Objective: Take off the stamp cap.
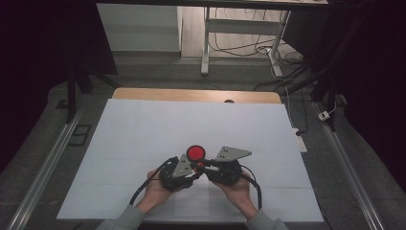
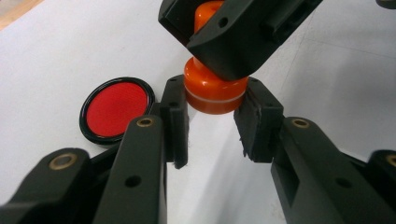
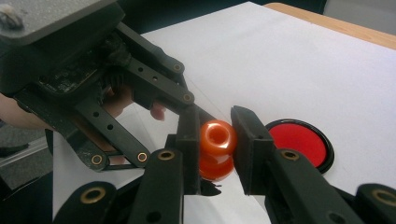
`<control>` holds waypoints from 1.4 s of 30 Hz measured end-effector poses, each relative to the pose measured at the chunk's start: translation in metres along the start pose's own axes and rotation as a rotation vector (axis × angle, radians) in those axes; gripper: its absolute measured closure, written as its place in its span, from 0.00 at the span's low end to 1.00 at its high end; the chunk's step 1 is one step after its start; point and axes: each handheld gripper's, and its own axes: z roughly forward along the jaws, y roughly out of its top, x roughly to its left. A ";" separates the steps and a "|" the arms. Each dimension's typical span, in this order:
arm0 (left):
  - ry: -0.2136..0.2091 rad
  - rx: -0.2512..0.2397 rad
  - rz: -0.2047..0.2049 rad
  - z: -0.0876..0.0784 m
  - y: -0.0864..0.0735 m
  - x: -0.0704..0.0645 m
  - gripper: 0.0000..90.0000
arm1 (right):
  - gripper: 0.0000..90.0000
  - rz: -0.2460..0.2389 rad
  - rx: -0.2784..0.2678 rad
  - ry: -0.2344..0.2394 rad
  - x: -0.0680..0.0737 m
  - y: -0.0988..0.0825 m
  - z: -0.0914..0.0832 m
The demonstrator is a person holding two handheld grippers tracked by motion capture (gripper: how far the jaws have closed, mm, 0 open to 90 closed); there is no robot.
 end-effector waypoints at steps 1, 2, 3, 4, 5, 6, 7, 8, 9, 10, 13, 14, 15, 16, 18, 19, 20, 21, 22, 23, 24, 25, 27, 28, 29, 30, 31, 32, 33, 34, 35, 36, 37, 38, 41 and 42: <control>-0.001 0.001 0.000 0.000 0.000 0.000 0.73 | 0.81 0.002 0.000 0.002 0.000 0.000 0.000; -0.001 0.002 0.001 0.000 0.000 0.000 0.73 | 0.81 0.003 0.001 0.001 0.000 0.000 0.000; -0.001 0.002 0.002 0.000 0.000 0.000 0.73 | 0.81 0.005 0.000 0.001 0.000 0.000 0.000; -0.001 0.003 0.001 0.000 0.000 0.000 0.73 | 0.81 0.007 0.000 0.002 -0.001 0.000 0.000; -0.001 0.003 0.001 0.000 0.000 0.000 0.73 | 0.81 0.009 -0.001 0.003 -0.001 -0.001 0.000; -0.001 0.003 0.001 0.000 0.000 0.000 0.73 | 0.81 0.012 0.000 0.003 -0.001 -0.001 0.000; -0.002 0.002 0.001 0.000 0.000 0.000 0.73 | 0.81 0.014 0.000 0.003 -0.001 -0.001 0.000; -0.002 0.002 0.001 0.000 0.000 0.000 0.73 | 0.81 0.015 0.003 0.004 -0.001 -0.001 0.000; -0.002 0.002 0.001 0.000 0.000 0.000 0.73 | 0.81 0.016 0.002 0.005 -0.002 -0.001 0.000; -0.003 0.002 0.001 0.000 0.000 0.000 0.73 | 0.81 0.017 0.002 0.006 -0.002 -0.001 0.000; 0.005 0.003 0.005 0.000 0.000 0.000 0.73 | 0.81 0.021 0.001 0.006 -0.002 -0.001 0.000; 0.013 0.022 0.013 0.001 0.000 -0.001 0.73 | 0.81 0.023 0.000 0.006 -0.002 -0.001 0.000; 0.027 0.073 0.036 0.004 -0.001 -0.002 0.73 | 0.81 0.031 -0.050 -0.033 -0.002 0.000 -0.005; 0.041 0.104 0.056 0.009 -0.005 -0.005 0.73 | 0.81 0.054 -0.084 -0.042 -0.006 0.004 -0.012; -0.056 0.031 -0.066 0.012 -0.010 -0.003 0.73 | 0.81 0.065 -0.106 -0.042 -0.010 0.008 -0.019; -0.042 0.033 -0.041 0.011 -0.008 -0.005 0.73 | 0.81 0.058 -0.132 -0.064 -0.015 0.012 -0.033; -0.020 0.041 -0.011 0.010 -0.005 -0.007 0.73 | 0.81 0.058 -0.132 -0.064 -0.015 0.012 -0.033; -0.028 0.030 -0.016 0.009 -0.004 -0.007 0.73 | 0.81 0.063 -0.140 -0.067 -0.018 0.012 -0.037; -0.027 0.032 -0.010 0.008 -0.003 -0.006 0.73 | 0.81 0.065 -0.136 -0.071 -0.019 0.012 -0.039; -0.017 0.027 -0.014 0.007 -0.004 -0.006 0.73 | 0.81 0.063 -0.133 -0.070 -0.020 0.011 -0.038; -0.021 0.020 -0.024 0.006 -0.004 -0.004 0.73 | 0.81 0.064 -0.125 -0.063 -0.020 0.010 -0.037; -0.022 0.016 -0.030 0.005 -0.004 -0.003 0.73 | 0.81 0.064 -0.122 -0.061 -0.020 0.010 -0.036; -0.020 0.006 -0.039 0.004 -0.004 -0.001 0.73 | 0.81 0.061 -0.112 -0.052 -0.019 0.009 -0.033; -0.020 0.004 -0.041 0.003 -0.004 -0.001 0.73 | 0.81 0.062 -0.110 -0.051 -0.019 0.009 -0.033; -0.020 0.003 -0.042 0.002 -0.004 0.000 0.73 | 0.81 0.063 -0.110 -0.050 -0.019 0.009 -0.033; -0.019 0.001 -0.042 0.001 -0.005 0.000 0.73 | 0.81 0.064 -0.111 -0.051 -0.019 0.009 -0.033; -0.021 -0.001 -0.046 0.000 -0.005 0.001 0.73 | 0.81 0.067 -0.112 -0.052 -0.019 0.009 -0.033; -0.024 -0.003 -0.049 -0.001 -0.005 0.002 0.73 | 0.81 0.071 -0.114 -0.052 -0.020 0.009 -0.033; -0.023 -0.005 -0.053 -0.002 -0.006 0.003 0.73 | 0.81 0.072 -0.114 -0.053 -0.020 0.009 -0.033; -0.020 -0.007 -0.056 -0.004 -0.006 0.004 0.73 | 0.81 0.072 -0.113 -0.054 -0.020 0.008 -0.033; -0.017 -0.010 -0.061 -0.005 -0.006 0.005 0.73 | 0.81 0.074 -0.113 -0.053 -0.020 0.008 -0.033; -0.018 -0.014 -0.068 -0.006 -0.007 0.006 0.73 | 0.81 0.076 -0.115 -0.054 -0.020 0.008 -0.032; -0.017 -0.018 -0.071 -0.007 -0.007 0.007 0.73 | 0.81 0.074 -0.110 -0.054 -0.021 0.008 -0.032; -0.017 -0.022 -0.075 -0.008 -0.007 0.008 0.73 | 0.81 0.075 -0.108 -0.055 -0.021 0.008 -0.032; -0.017 -0.030 -0.084 -0.011 -0.008 0.011 0.73 | 0.81 0.077 -0.107 -0.056 -0.021 0.007 -0.032; -0.017 -0.033 -0.088 -0.012 -0.009 0.011 0.73 | 0.81 0.078 -0.107 -0.055 -0.021 0.007 -0.032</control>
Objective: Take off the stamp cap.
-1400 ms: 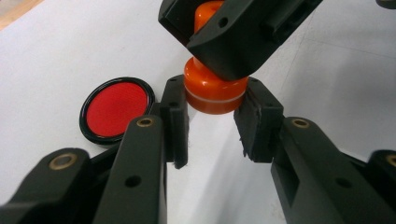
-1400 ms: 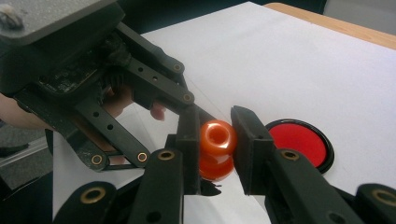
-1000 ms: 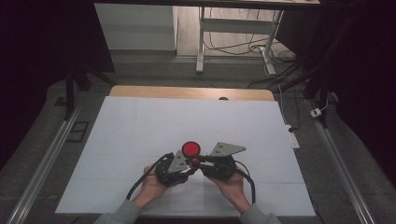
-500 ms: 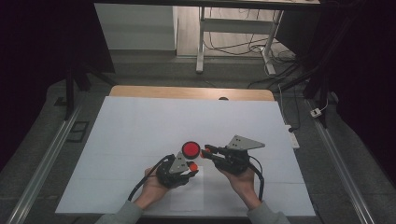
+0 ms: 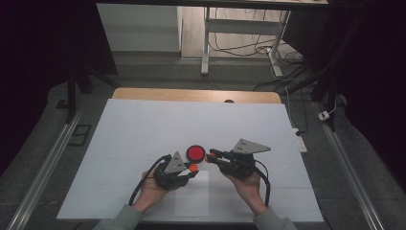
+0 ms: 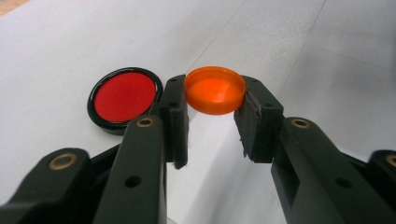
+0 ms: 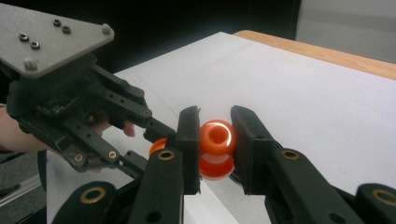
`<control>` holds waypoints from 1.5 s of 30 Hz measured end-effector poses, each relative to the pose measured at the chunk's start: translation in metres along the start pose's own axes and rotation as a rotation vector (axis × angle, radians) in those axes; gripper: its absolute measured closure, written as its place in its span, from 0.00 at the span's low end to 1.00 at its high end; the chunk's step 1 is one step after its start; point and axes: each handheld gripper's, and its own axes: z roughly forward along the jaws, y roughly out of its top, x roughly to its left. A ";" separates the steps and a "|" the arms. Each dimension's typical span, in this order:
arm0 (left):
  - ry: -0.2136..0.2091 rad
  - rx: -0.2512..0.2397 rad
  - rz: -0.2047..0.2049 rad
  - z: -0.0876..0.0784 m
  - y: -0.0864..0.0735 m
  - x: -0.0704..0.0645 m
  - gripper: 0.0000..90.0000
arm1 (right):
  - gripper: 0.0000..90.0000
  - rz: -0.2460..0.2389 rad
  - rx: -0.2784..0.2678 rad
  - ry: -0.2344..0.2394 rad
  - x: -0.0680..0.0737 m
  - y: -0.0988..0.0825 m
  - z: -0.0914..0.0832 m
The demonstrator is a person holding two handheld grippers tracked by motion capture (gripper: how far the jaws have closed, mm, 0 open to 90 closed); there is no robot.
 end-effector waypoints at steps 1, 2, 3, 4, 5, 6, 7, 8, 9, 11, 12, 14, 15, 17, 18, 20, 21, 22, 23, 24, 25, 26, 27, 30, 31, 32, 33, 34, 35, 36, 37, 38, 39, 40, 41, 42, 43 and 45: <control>0.002 -0.001 0.000 -0.002 0.000 0.001 0.73 | 0.81 0.000 -0.001 0.000 0.000 0.000 0.000; 0.001 -0.005 -0.006 -0.003 -0.001 0.002 0.73 | 0.81 -0.001 -0.002 -0.001 0.000 0.000 -0.001; -0.001 -0.011 -0.014 -0.004 -0.001 0.003 0.73 | 0.81 -0.002 -0.004 -0.001 0.000 0.000 -0.001; -0.002 -0.014 -0.018 -0.006 -0.001 0.004 0.73 | 0.81 -0.003 -0.004 -0.001 0.000 0.001 -0.001; -0.001 -0.017 -0.025 -0.007 -0.001 0.005 0.73 | 0.81 -0.003 -0.005 0.000 0.000 0.001 -0.001; -0.002 -0.019 -0.027 -0.008 -0.001 0.006 0.73 | 0.81 -0.003 -0.005 0.002 0.000 0.001 -0.001; -0.002 -0.021 -0.030 -0.009 -0.002 0.007 0.73 | 0.80 -0.004 -0.006 0.001 0.000 0.001 -0.001; -0.003 -0.023 -0.033 -0.010 -0.002 0.007 0.73 | 0.81 -0.004 -0.006 0.002 0.000 0.001 -0.001; -0.002 -0.024 -0.034 -0.011 -0.002 0.008 0.73 | 0.81 -0.004 -0.006 0.001 0.000 0.001 -0.001; -0.002 -0.025 -0.037 -0.013 -0.003 0.009 0.73 | 0.80 -0.005 -0.006 0.000 0.000 0.001 -0.001; -0.003 -0.028 -0.039 -0.014 -0.003 0.010 0.73 | 0.80 -0.005 -0.006 0.000 0.000 0.001 -0.001; -0.001 -0.029 -0.041 -0.017 -0.004 0.011 0.73 | 0.81 -0.005 -0.006 -0.001 -0.001 0.001 -0.001; 0.001 -0.031 -0.046 -0.018 -0.005 0.012 0.73 | 0.81 -0.005 -0.006 -0.002 -0.001 0.001 -0.001; -0.001 -0.035 -0.052 -0.021 -0.006 0.014 0.73 | 0.80 -0.006 -0.007 -0.002 -0.001 0.001 -0.001; -0.001 -0.036 -0.055 -0.022 -0.006 0.014 0.73 | 0.80 -0.005 -0.007 -0.002 -0.001 0.001 -0.001; 0.001 -0.041 -0.058 -0.024 -0.007 0.015 0.73 | 0.80 -0.004 -0.005 -0.001 -0.001 0.001 -0.001; 0.001 -0.041 -0.060 -0.025 -0.007 0.016 0.73 | 0.80 -0.004 -0.005 -0.002 -0.001 0.001 -0.001; 0.001 -0.043 -0.060 -0.026 -0.008 0.016 0.73 | 0.80 -0.004 -0.004 -0.002 -0.001 0.001 -0.001; 0.002 -0.044 -0.062 -0.027 -0.008 0.017 0.73 | 0.80 -0.005 -0.004 -0.002 -0.001 0.001 -0.001; 0.003 -0.046 -0.063 -0.028 -0.009 0.017 0.73 | 0.80 -0.006 -0.004 -0.003 -0.001 0.001 -0.001; 0.004 -0.045 -0.063 -0.030 -0.010 0.018 0.73 | 0.80 -0.008 -0.004 -0.005 -0.001 0.001 -0.001; 0.003 -0.046 -0.064 -0.031 -0.010 0.018 0.73 | 0.80 -0.008 -0.003 -0.005 -0.001 0.001 -0.001; 0.004 -0.046 -0.066 -0.032 -0.011 0.019 0.73 | 0.80 -0.008 -0.004 -0.006 -0.001 0.001 -0.001; 0.007 -0.049 -0.071 -0.036 -0.013 0.021 0.73 | 0.80 -0.009 -0.006 -0.012 -0.001 0.000 -0.001; 0.010 -0.050 -0.073 -0.037 -0.014 0.022 0.73 | 0.80 -0.010 -0.007 -0.013 -0.001 0.000 -0.001; 0.010 -0.052 -0.076 -0.039 -0.015 0.023 0.73 | 0.80 -0.010 -0.007 -0.013 -0.001 0.000 -0.001; 0.013 -0.055 -0.079 -0.040 -0.015 0.023 0.73 | 0.80 -0.010 -0.008 -0.013 -0.002 0.000 -0.001; 0.013 -0.057 -0.081 -0.041 -0.016 0.024 0.73 | 0.80 -0.010 -0.009 -0.014 -0.002 0.000 -0.001; 0.016 -0.058 -0.081 -0.043 -0.017 0.025 0.73 | 0.80 -0.008 -0.014 -0.014 -0.002 0.000 -0.001; 0.018 -0.059 -0.083 -0.044 -0.018 0.026 0.73 | 0.80 -0.009 -0.011 -0.014 -0.002 0.000 -0.002; 0.018 -0.060 -0.086 -0.045 -0.018 0.027 0.73 | 0.80 -0.009 -0.011 -0.014 -0.002 0.001 -0.002; 0.017 -0.062 -0.088 -0.046 -0.019 0.028 0.73 | 0.80 -0.009 -0.012 -0.015 -0.002 0.001 -0.002; 0.018 -0.064 -0.093 -0.047 -0.019 0.028 0.73 | 0.80 -0.009 -0.012 -0.017 -0.002 0.001 -0.002; 0.016 -0.067 -0.095 -0.048 -0.020 0.029 0.73 | 0.80 -0.011 -0.013 -0.020 -0.002 0.001 -0.002; 0.020 -0.070 -0.098 -0.049 -0.021 0.030 0.73 | 0.80 -0.012 -0.015 -0.026 -0.002 0.001 -0.002; 0.020 -0.074 -0.104 -0.051 -0.022 0.031 0.73 | 0.80 -0.012 -0.016 -0.030 -0.002 0.000 -0.003; 0.021 -0.075 -0.107 -0.053 -0.023 0.032 0.73 | 0.80 -0.011 -0.017 -0.032 -0.002 0.000 -0.003; 0.027 -0.076 -0.114 -0.056 -0.026 0.033 0.73 | 0.80 -0.009 -0.020 -0.033 -0.002 0.000 -0.002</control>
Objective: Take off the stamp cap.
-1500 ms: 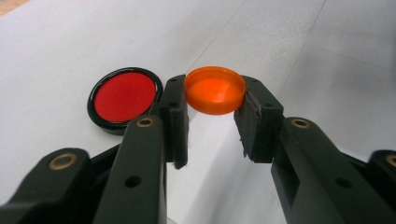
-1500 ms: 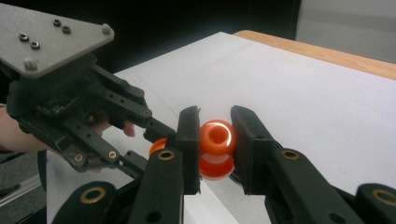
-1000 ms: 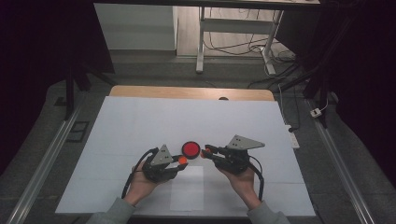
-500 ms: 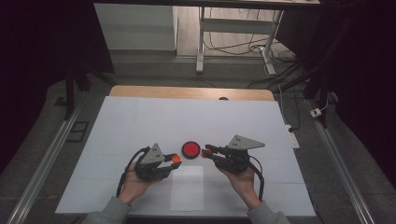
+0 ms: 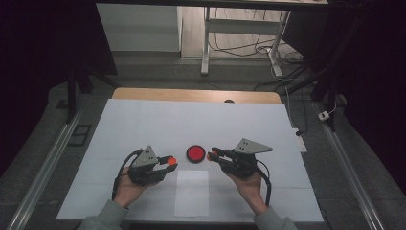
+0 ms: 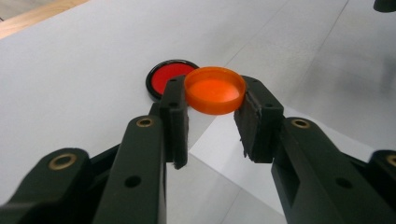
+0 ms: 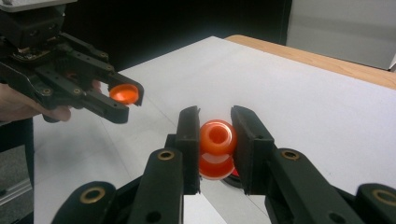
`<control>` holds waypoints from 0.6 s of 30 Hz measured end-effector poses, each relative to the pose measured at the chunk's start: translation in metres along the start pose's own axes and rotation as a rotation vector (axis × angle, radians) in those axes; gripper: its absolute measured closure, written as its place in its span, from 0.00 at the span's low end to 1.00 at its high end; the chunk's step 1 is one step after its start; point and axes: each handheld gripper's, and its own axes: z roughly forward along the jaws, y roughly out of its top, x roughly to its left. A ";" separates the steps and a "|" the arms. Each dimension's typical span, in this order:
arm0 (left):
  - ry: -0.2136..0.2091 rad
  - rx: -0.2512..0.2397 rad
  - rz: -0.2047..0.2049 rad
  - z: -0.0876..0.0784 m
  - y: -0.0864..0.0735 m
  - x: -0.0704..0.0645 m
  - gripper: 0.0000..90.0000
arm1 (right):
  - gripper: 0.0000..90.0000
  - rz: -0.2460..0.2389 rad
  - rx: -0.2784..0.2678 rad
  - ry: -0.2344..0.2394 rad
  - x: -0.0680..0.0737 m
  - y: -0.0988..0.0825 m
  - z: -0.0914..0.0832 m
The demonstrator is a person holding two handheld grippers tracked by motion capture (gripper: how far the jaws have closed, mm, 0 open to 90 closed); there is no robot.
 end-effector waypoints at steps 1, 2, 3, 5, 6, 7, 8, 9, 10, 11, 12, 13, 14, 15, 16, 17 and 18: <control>0.002 0.000 -0.002 -0.002 -0.001 0.001 0.73 | 0.80 0.000 0.004 0.001 0.000 0.000 0.000; 0.004 0.000 -0.005 -0.004 -0.003 0.002 0.73 | 0.80 0.000 0.005 0.002 0.000 0.000 0.000; 0.008 0.001 -0.008 -0.005 -0.004 0.004 0.73 | 0.80 -0.002 0.006 0.003 0.000 0.000 0.000; 0.014 0.001 -0.012 -0.009 -0.006 0.005 0.73 | 0.80 -0.005 0.005 0.000 0.000 0.000 0.000; 0.015 -0.001 -0.011 -0.011 -0.007 0.006 0.73 | 0.80 -0.006 0.005 0.000 -0.001 0.000 -0.001; 0.018 0.000 -0.011 -0.014 -0.008 0.006 0.73 | 0.80 -0.005 0.006 -0.001 -0.001 0.000 -0.001; 0.021 -0.001 -0.011 -0.016 -0.010 0.007 0.73 | 0.80 -0.003 0.007 -0.002 -0.001 0.000 -0.001; 0.022 -0.001 -0.012 -0.018 -0.011 0.007 0.73 | 0.80 -0.003 0.007 -0.002 -0.001 0.000 -0.001; 0.023 0.001 -0.014 -0.019 -0.012 0.007 0.73 | 0.80 -0.003 0.007 -0.002 -0.001 0.000 0.000; 0.026 0.001 -0.014 -0.021 -0.014 0.008 0.73 | 0.80 -0.002 0.008 -0.002 -0.001 0.000 0.000; 0.028 0.001 -0.016 -0.022 -0.015 0.008 0.73 | 0.80 -0.001 0.008 -0.002 -0.001 0.000 0.001; 0.029 0.003 -0.018 -0.023 -0.016 0.009 0.73 | 0.80 -0.002 0.010 -0.001 -0.001 0.000 0.001; 0.030 0.004 -0.019 -0.024 -0.017 0.010 0.73 | 0.80 -0.002 0.011 -0.002 -0.001 0.000 0.001; 0.033 0.007 -0.019 -0.025 -0.018 0.011 0.73 | 0.80 -0.002 0.012 -0.002 -0.001 -0.001 0.002; 0.033 0.007 -0.019 -0.026 -0.019 0.012 0.73 | 0.80 -0.003 0.014 -0.003 -0.001 -0.001 0.002; 0.036 0.008 -0.022 -0.028 -0.021 0.013 0.73 | 0.80 -0.005 0.018 -0.004 -0.001 -0.001 0.002; 0.039 0.007 -0.027 -0.029 -0.023 0.014 0.73 | 0.80 -0.006 0.020 -0.005 0.000 -0.001 0.003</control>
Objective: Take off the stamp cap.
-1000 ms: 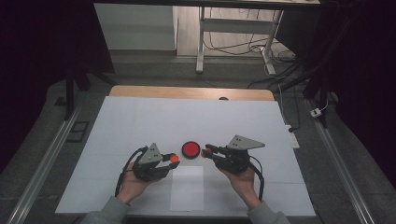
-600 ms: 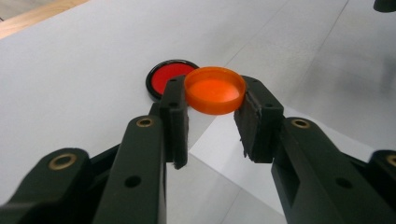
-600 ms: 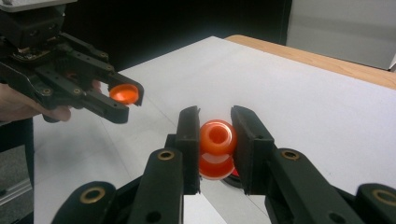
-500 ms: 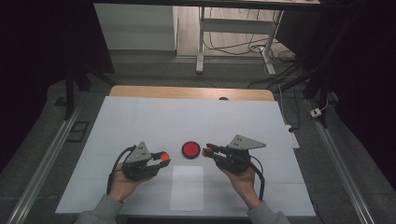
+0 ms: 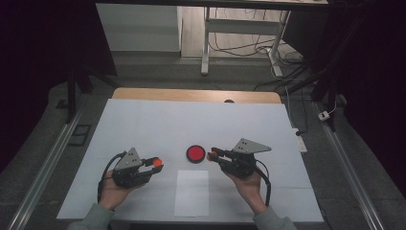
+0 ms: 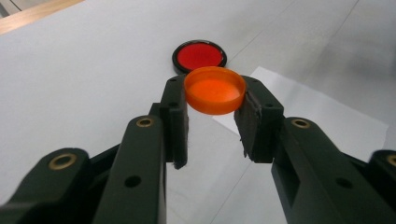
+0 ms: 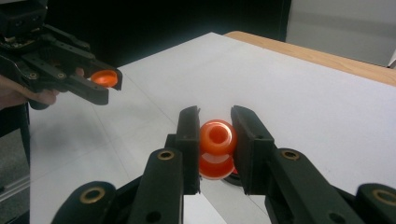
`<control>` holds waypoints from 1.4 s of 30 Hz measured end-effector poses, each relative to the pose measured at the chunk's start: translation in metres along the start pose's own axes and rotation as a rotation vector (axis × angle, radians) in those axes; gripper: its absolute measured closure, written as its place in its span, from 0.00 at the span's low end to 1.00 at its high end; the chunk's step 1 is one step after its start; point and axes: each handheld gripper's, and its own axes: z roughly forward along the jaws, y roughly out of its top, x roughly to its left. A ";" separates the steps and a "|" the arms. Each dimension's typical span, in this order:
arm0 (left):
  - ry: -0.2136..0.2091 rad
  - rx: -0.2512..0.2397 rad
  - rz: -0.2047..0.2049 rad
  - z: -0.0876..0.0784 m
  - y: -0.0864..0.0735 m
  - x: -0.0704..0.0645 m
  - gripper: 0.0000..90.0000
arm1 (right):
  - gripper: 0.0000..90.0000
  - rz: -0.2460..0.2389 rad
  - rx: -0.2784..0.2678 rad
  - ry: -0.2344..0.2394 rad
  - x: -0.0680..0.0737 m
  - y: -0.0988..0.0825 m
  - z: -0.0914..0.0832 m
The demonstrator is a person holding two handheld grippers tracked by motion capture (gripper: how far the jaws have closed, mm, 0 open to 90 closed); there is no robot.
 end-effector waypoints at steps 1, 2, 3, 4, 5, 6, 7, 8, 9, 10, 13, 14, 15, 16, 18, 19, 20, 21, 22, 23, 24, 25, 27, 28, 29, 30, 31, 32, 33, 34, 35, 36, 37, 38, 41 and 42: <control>0.003 0.000 -0.004 -0.001 -0.002 0.001 0.73 | 0.80 0.000 0.002 0.000 0.000 0.000 0.000; 0.006 0.001 -0.009 -0.003 -0.003 0.002 0.73 | 0.80 0.000 0.003 0.001 0.000 -0.001 0.001; 0.011 0.001 -0.012 -0.004 -0.005 0.004 0.73 | 0.80 0.001 0.005 0.000 -0.001 -0.001 0.001; 0.014 0.000 -0.017 -0.006 -0.007 0.004 0.73 | 0.80 0.002 0.005 0.000 -0.001 -0.001 0.002; 0.019 0.001 -0.017 -0.008 -0.008 0.005 0.73 | 0.80 0.001 0.008 0.000 -0.001 -0.001 0.002; 0.025 0.001 -0.021 -0.009 -0.010 0.006 0.73 | 0.80 0.001 0.007 -0.002 -0.001 -0.002 0.002; 0.027 0.002 -0.025 -0.011 -0.012 0.006 0.73 | 0.80 0.001 0.007 -0.003 -0.001 -0.002 0.002; 0.028 0.003 -0.027 -0.012 -0.013 0.007 0.73 | 0.80 0.002 0.006 -0.003 -0.001 -0.002 0.002; 0.032 0.004 -0.029 -0.013 -0.015 0.007 0.73 | 0.80 0.004 0.002 -0.004 -0.002 -0.002 0.002; 0.034 0.005 -0.030 -0.014 -0.016 0.007 0.73 | 0.80 0.004 0.001 -0.004 -0.002 -0.001 0.001; 0.038 0.006 -0.035 -0.017 -0.020 0.006 0.73 | 0.80 0.003 0.004 -0.008 -0.003 -0.001 0.000; 0.038 0.007 -0.037 -0.017 -0.021 0.006 0.73 | 0.80 0.003 0.003 -0.008 -0.003 -0.001 0.000; 0.039 0.008 -0.038 -0.018 -0.023 0.005 0.73 | 0.80 0.003 0.002 -0.010 -0.003 -0.001 0.000; 0.040 0.010 -0.037 -0.019 -0.024 0.005 0.73 | 0.80 0.003 0.001 -0.010 -0.003 -0.001 0.000; 0.048 0.014 -0.034 -0.021 -0.025 0.004 0.73 | 0.80 0.002 -0.001 -0.012 -0.004 -0.001 0.000; 0.052 0.015 -0.034 -0.022 -0.026 0.004 0.73 | 0.80 0.001 -0.001 -0.012 -0.004 -0.001 -0.001; 0.051 0.017 -0.033 -0.023 -0.027 0.003 0.73 | 0.80 0.001 -0.001 -0.013 -0.004 -0.001 -0.001; 0.056 0.017 -0.035 -0.024 -0.029 0.003 0.73 | 0.80 0.002 -0.002 -0.014 -0.004 -0.001 -0.001; 0.058 0.018 -0.036 -0.025 -0.030 0.003 0.73 | 0.80 0.002 -0.002 -0.014 -0.004 -0.001 -0.001; 0.062 0.018 -0.036 -0.027 -0.031 0.004 0.73 | 0.80 0.002 -0.002 -0.015 -0.004 -0.001 -0.001; 0.064 0.017 -0.041 -0.028 -0.032 0.004 0.73 | 0.80 0.001 -0.001 -0.014 -0.004 -0.001 -0.001; 0.067 0.016 -0.044 -0.030 -0.033 0.005 0.73 | 0.80 0.002 -0.004 -0.014 -0.004 -0.001 0.000; 0.074 0.014 -0.049 -0.032 -0.035 0.006 0.73 | 0.80 0.000 -0.002 -0.014 -0.004 -0.001 0.000; 0.077 0.014 -0.049 -0.032 -0.035 0.006 0.73 | 0.80 0.001 -0.003 -0.014 -0.004 -0.001 0.001; 0.076 0.015 -0.049 -0.033 -0.035 0.007 0.73 | 0.80 0.000 -0.003 -0.015 -0.004 0.000 0.001; 0.077 0.014 -0.051 -0.033 -0.035 0.007 0.73 | 0.80 -0.001 -0.002 -0.015 -0.004 0.000 0.001; 0.077 0.013 -0.052 -0.032 -0.035 0.007 0.73 | 0.80 -0.001 -0.002 -0.015 -0.004 0.000 0.002; 0.077 0.015 -0.050 -0.032 -0.035 0.007 0.73 | 0.80 -0.001 -0.002 -0.016 -0.005 0.000 0.002; 0.074 0.016 -0.050 -0.031 -0.036 0.007 0.73 | 0.80 -0.002 -0.001 -0.016 -0.005 0.001 0.002; 0.072 0.018 -0.050 -0.031 -0.036 0.007 0.73 | 0.80 -0.004 -0.004 -0.018 -0.005 0.001 0.003; 0.070 0.020 -0.051 -0.030 -0.036 0.007 0.73 | 0.80 -0.003 -0.005 -0.019 -0.005 0.001 0.003; 0.070 0.021 -0.049 -0.030 -0.036 0.007 0.73 | 0.80 -0.006 -0.004 -0.020 -0.006 0.002 0.004; 0.070 0.020 -0.050 -0.030 -0.036 0.007 0.73 | 0.80 -0.005 -0.004 -0.022 -0.006 0.003 0.004; 0.069 0.021 -0.051 -0.030 -0.036 0.008 0.73 | 0.80 -0.009 -0.003 -0.024 -0.006 0.003 0.005; 0.068 0.023 -0.050 -0.029 -0.035 0.007 0.73 | 0.80 -0.014 0.000 -0.025 -0.007 0.004 0.007; 0.067 0.024 -0.048 -0.029 -0.035 0.007 0.73 | 0.80 -0.014 0.000 -0.025 -0.007 0.004 0.008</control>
